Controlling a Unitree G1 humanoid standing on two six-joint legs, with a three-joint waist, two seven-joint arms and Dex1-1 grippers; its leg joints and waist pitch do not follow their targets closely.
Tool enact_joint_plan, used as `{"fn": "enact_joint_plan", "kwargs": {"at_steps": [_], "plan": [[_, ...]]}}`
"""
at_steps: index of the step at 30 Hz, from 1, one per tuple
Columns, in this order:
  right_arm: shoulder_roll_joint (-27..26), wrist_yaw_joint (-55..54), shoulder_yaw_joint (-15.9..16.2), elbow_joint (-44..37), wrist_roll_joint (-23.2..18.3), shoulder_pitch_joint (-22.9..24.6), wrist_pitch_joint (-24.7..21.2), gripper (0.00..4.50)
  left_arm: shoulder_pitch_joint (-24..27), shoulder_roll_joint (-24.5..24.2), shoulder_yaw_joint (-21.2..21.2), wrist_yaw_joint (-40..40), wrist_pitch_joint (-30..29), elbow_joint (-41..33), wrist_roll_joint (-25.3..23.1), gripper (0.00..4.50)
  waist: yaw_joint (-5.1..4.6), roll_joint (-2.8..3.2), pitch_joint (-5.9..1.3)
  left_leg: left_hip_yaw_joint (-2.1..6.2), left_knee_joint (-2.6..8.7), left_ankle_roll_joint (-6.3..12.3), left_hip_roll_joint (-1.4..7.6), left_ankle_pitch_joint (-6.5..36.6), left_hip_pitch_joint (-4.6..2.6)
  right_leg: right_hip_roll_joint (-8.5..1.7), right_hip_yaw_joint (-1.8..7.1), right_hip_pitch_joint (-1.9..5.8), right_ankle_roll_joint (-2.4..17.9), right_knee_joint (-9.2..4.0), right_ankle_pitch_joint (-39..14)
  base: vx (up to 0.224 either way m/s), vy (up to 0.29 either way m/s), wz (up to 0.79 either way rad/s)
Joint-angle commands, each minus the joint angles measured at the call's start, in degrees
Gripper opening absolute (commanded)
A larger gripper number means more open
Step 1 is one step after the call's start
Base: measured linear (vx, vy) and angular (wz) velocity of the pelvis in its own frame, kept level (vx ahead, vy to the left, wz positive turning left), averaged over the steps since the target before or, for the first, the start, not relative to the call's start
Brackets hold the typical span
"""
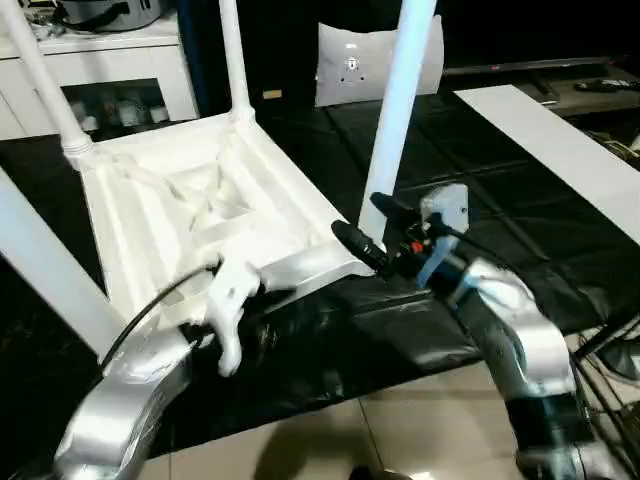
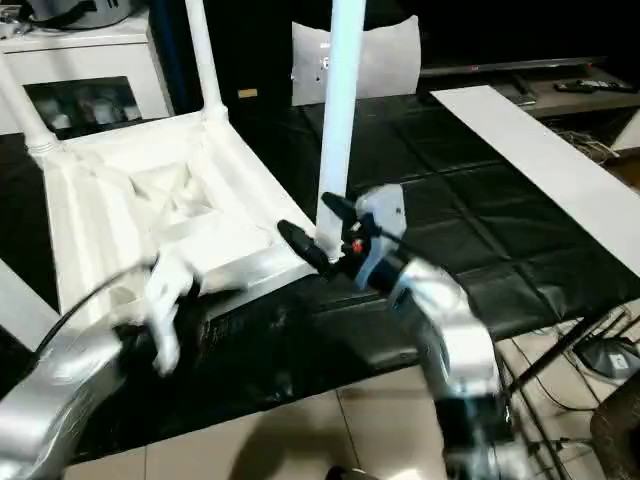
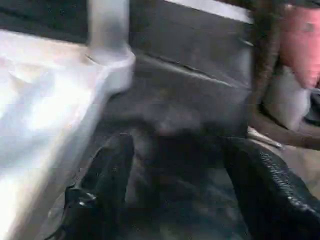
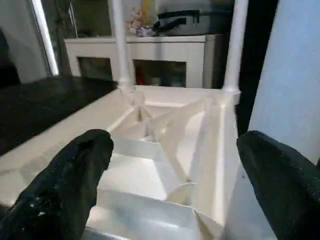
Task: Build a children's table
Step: Rotate leg to tighten, then rotate table base
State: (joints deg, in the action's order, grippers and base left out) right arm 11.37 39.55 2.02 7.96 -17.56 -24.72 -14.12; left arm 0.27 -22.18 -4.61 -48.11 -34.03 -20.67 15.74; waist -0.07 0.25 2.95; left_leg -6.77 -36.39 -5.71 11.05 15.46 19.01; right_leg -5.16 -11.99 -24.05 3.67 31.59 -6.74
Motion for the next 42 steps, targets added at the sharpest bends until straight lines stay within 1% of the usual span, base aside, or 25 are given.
{"fn": "enact_joint_plan", "kwargs": {"at_steps": [1, 3, 5, 6, 8, 9, 10, 13, 14, 15, 18, 20, 21, 22, 23, 26, 27, 29, 30, 31, 32, 36, 39, 40, 42], "plan": [[1.3, -1.3, -2.9, 4.2, 0.9, -2.5, 1.9, 4.5, 2.3, -2.8, 1.8, -2.5, -2.0, -3.8, 2.4, 3.45, -0.36, -0.51, -3.13, -0.6, 4.57, 5.14, 1.51, 6.1, 1.19, -3.66, 3.4, 4.41, -2.6, -5.2, -31.4, 0.0, 0.0, 0.0], [1.8, -2.0, -3.6, 6.0, 1.1, -3.6, 2.6, 4.5, 3.5, -4.1, 2.6, -3.3, -2.5, -4.8, 3.2, 3.45, -0.78, -0.23, -3.02, -0.43, 4.58, 4.73, 1.52, 7.5, 1.07, -3.58, 3.19, 4.36, -2.8, -5.28, -32.2, 0.0, 0.0, 0.0], [2.3, -2.6, -4.2, 7.7, 1.4, -4.5, 3.3, 4.5, 4.6, -5.4, 3.3, -4.1, -3.2, -5.7, 4.0, 3.48, -0.87, -0.15, -2.83, -0.57, 4.59, 4.62, 1.49, 8.8, 0.31, -3.3, 3.04, 3.88, -3.0, -5.75, -32.8, 0.0, 0.0, 0.0], [3.0, -3.8, -5.3, 10.2, 1.6, -5.8, 4.1, 4.5, 6.4, -7.6, 4.3, -5.6, -4.5, -7.3, 5.3, 3.8, -0.89, -0.1, -2.78, -0.62, 4.63, 4.48, 1.54, 9.4, 0.09, -3.18, 2.92, 3.9, -3.1, -5.91, -33.0, 0.0, 0.0, 0.0], [3.7, -5.4, -6.5, 12.9, 1.9, -7.2, 5.1, 4.5, 8.5, -10.1, 5.6, -7.2, -6.1, -9.1, 6.7, 3.89, -1.41, -0.33, -2.96, 0.04, 5.07, 4.01, 2.34, 10.8, 0.55, -3.68, 3.15, 4.48, -2.0, -4.85, -31.1, 0.0, 0.0, 0.0], [4.5, -7.1, -7.8, 16.1, 2.3, -8.7, 6.3, 4.5, 10.8, -12.6, 7.2, -8.6, -7.9, -11.0, 8.2, 3.89, -1.88, -0.37, -2.95, 0.06, 5.12, 3.91, 2.25, 11.1, 0.82, -3.73, 3.33, 4.62, -1.6, -4.66, -30.6, 0.0, 0.0, 0.0], [5.2, -8.4, -8.4, 18.1, 2.9, -9.5, 7.0, 4.5, 12.4, -14.0, 8.6, -9.5, -9.0, -12.1, 9.1, 4.03, -1.96, -0.97, -2.91, -0.03, 5.07, 3.87, 2.16, 11.2, 0.75, -3.8, 3.4, 4.52, -1.6, -4.76, -31.0, 0.0, 0.0, 0.0], [6.1, -8.9, -8.6, 19.7, 3.6, -9.6, 7.6, 4.5, 15.2, -16.3, 11.8, -10.5, -10.9, -13.4, 10.5, 4.35, -2.07, -0.85, -2.86, -0.51, 4.7, 4.08, 1.42, 9.9, 0.48, -3.65, 3.37, 4.2, -1.5, -5.06, -32.1, 0.0, 0.0, 0.0], [6.1, -8.3, -8.4, 19.4, 3.4, -9.2, 7.6, 4.5, 16.5, -18.0, 14.0, -11.0, -11.9, -13.4, 11.0, 4.4, -2.22, -1.5, -2.78, -0.47, 4.8, 4.49, 1.49, 9.3, 0.97, -3.62, 3.38, 4.44, -1.4, -4.99, -31.9, 0.0, 0.0, 0.0], [6.1, -7.6, -8.2, 18.8, 3.3, -8.5, 7.2, 4.5, 17.6, -19.5, 16.0, -11.7, -12.5, -13.2, 11.2, 4.4, -2.24, -1.22, -2.77, -0.45, 4.73, 4.68, 1.4, 9.5, 0.82, -3.58, 3.34, 4.34, -1.4, -4.97, -32.4, 0.0, 0.0, 0.0], [6.0, -5.5, -6.7, 16.1, 3.5, -6.1, 5.9, 4.5, 19.4, -23.4, 21.0, -14.2, -13.6, -11.2, 10.9, 4.45, -2.91, -1.34, -2.62, -0.35, 4.8, 4.77, 1.43, 10.1, 0.95, -3.36, 3.15, 4.39, -1.8, -5.17, -33.1, 0.0, 0.0, 0.0], [6.0, -4.9, -6.2, 15.4, 3.6, -5.4, 5.5, 4.5, 19.7, -24.2, 22.0, -14.8, -13.6, -10.7, 10.7, 4.45, -3.09, -1.28, -2.52, -0.25, 4.93, 4.77, 1.56, 11.1, 0.67, -3.27, 3.14, 4.23, -1.9, -5.35, -33.4, 0.0, 0.0, 0.0], [6.2, -3.8, -5.2, 14.4, 3.6, -4.3, 5.1, 4.5, 19.9, -25.6, 23.6, -15.3, -13.7, -9.6, 10.9, 4.45, -3.13, -1.22, -2.45, -0.09, 5.05, 4.77, 1.69, 11.6, 0.71, -3.34, 3.2, 4.28, -1.7, -5.22, -33.2, 0.0, 0.0, 0.0], [6.3, -2.3, -4.0, 12.6, 3.3, -2.6, 4.0, 4.5, 20.2, -27.3, 25.5, -16.1, -13.3, -7.5, 10.5, 4.45, -3.07, -0.67, -2.49, -0.08, 5.05, 4.75, 1.67, 12.1, 0.55, -3.29, 3.2, 4.26, -1.5, -5.24, -33.1, 0.0, 0.0, 0.0], [6.6, -0.6, -2.6, 11.1, 2.9, -0.9, 3.4, 4.5, 20.6, -29.3, 27.6, -16.6, -12.8, -5.2, 10.3, 4.45, -3.24, -0.97, -2.48, -0.05, 5.13, 4.66, 1.68, 12.5, 0.56, -3.31, 3.25, 4.2, -1.5, -5.21, -33.0, 0.0, 0.0, 0.0], [7.1, 1.2, -1.1, 9.4, 2.5, 1.1, 2.5, 4.5, 20.8, -31.0, 29.1, -17.1, -11.6, -2.5, 9.3, 4.45, -3.14, -0.98, -2.44, 0.07, 5.26, 4.61, 1.75, 13.0, 0.43, -3.37, 3.25, 4.29, -1.7, -5.4, -33.7, 0.0, 0.0, 0.0], [7.4, 1.9, -0.2, 8.4, 2.4, 2.3, 2.0, 4.5, 20.6, -32.1, 30.4, -17.5, -11.2, -0.5, 9.0, 4.45, -2.96, -0.47, -2.36, 0.12, 5.27, 4.53, 1.8, 13.4, 0.27, -3.44, 3.24, 4.19, -1.5, -5.46, -33.8, 0.0, 0.0, 0.0], [7.5, 2.5, 0.4, 7.5, 2.6, 3.4, 1.6, 4.5, 20.5, -33.2, 31.5, -17.9, -10.7, 1.0, 9.0, 4.45, -2.99, -0.59, -2.13, 0.1, 5.35, 4.23, 1.73, 15.2, 0.03, -3.3, 3.07, 4.04, -1.9, -5.82, -34.9, 0.0, 0.0, 0.0], [7.5, 2.6, 1.0, 6.7, 3.1, 4.5, 1.3, 4.5, 20.4, -34.1, 32.4, -18.4, -9.8, 3.1, 8.8, 4.45, -2.97, -0.02, -1.91, 0.27, 5.43, 3.93, 1.67, 16.8, -0.19, -3.3, 2.79, 4.06, -2.6, -6.11, -36.2, 0.0, 0.0, 0.0], [7.5, 2.6, 1.3, 6.4, 3.3, 5.0, 1.2, 4.5, 20.1, -34.4, 32.8, -18.7, -9.1, 4.0, 8.7, 4.45, -3.23, -0.44, -1.91, 0.18, 5.38, 3.72, 1.64, 17.5, -0.18, -3.24, 2.68, 4.04, -3.0, -6.34, -36.8, 0.0, 0.0, 0.0], [7.5, 2.5, 1.5, 6.1, 3.6, 5.4, 1.1, 4.5, 19.9, -34.6, 33.1, -18.9, -8.6, 4.8, 8.6, 4.45, -3.22, -0.3, -1.75, 0.36, 5.36, 3.46, 1.65, 19.2, -0.63, -3.27, 2.23, 4.02, -3.6, -6.82, -38.3, 0.0, 0.0, 0.0], [6.2, 0.6, 2.3, 4.1, 4.8, 7.4, 0.2, 4.5, 13.8, -32.9, 33.5, -17.5, -5.4, 8.4, 10.6, 4.45, -3.3, -0.08, -1.84, 0.75, 5.55, 2.88, 1.93, 20.3, -0.66, -3.43, 2.0, 4.49, -4.2, -6.83, -37.8, 0.0, 0.0, 0.0], [4.9, -1.2, 3.5, 4.9, 6.4, 7.4, 0.9, 4.5, 8.9, -28.3, 31.7, -15.6, -5.1, 7.3, 13.5, 4.45, -3.3, 0.45, -1.85, 1.33, 6.51, 1.84, 3.6, 22.7, -0.57, -3.99, 2.29, 5.53, -2.4, -5.68, -32.9, 0.0, 0.0, 0.0], [4.4, -2.3, 4.2, 5.5, 7.4, 7.2, 1.1, 4.5, 7.2, -26.3, 30.3, -14.8, -5.0, 6.4, 14.4, 4.45, -3.25, 0.42, -1.9, 1.36, 6.6, 1.56, 3.65, 22.4, -0.52, -4.12, 2.5, 5.58, -2.0, -5.51, -32.2, 0.0, 0.0, 0.0], [3.9, -3.3, 5.0, 6.3, 8.5, 7.0, 1.4, 4.5, 5.7, -24.2, 28.6, -14.4, -5.0, 5.8, 15.4, 4.45, -2.95, 0.16, -2.19, 0.81, 5.99, 1.12, 2.58, 19.0, -0.45, -4.66, 2.99, 5.35, -0.9, -5.68, -32.4, 0.0, 0.0, 0.0]]}}
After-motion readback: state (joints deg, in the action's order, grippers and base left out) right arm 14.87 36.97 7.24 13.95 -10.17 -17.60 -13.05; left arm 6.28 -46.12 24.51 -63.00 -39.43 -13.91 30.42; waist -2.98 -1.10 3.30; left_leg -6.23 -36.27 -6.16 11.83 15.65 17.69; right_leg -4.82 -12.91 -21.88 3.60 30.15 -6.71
